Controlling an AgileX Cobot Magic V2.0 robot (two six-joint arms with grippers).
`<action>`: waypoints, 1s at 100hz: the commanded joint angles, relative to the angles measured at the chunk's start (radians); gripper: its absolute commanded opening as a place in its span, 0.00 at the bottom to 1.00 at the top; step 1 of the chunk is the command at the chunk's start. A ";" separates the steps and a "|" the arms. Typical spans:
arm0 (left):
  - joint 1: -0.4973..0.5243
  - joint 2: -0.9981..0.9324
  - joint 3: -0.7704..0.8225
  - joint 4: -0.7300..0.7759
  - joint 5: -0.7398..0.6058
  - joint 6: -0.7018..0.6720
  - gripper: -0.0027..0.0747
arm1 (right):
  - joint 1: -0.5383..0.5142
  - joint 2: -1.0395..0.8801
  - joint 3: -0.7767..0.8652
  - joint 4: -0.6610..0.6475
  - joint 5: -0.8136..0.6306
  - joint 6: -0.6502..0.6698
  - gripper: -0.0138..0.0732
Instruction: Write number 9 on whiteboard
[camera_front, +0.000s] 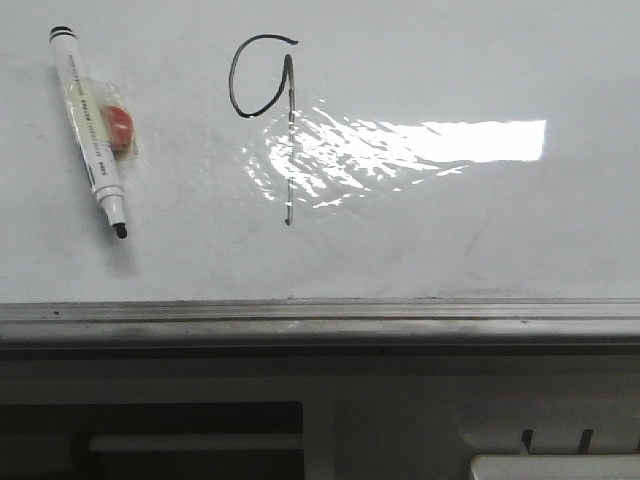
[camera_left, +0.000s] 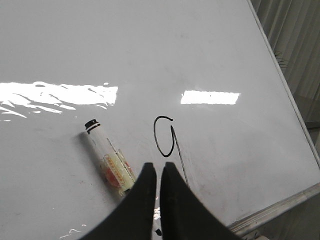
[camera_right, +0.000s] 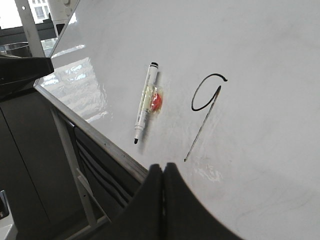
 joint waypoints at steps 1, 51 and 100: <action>-0.004 0.009 -0.024 0.003 -0.068 0.003 0.01 | -0.002 0.004 -0.026 -0.012 -0.081 -0.008 0.08; 0.090 -0.046 0.063 -0.196 0.282 0.005 0.01 | -0.002 0.004 -0.026 -0.012 -0.081 -0.008 0.08; 0.430 -0.205 0.215 -0.445 0.069 0.312 0.01 | -0.002 0.004 -0.026 -0.012 -0.081 -0.008 0.08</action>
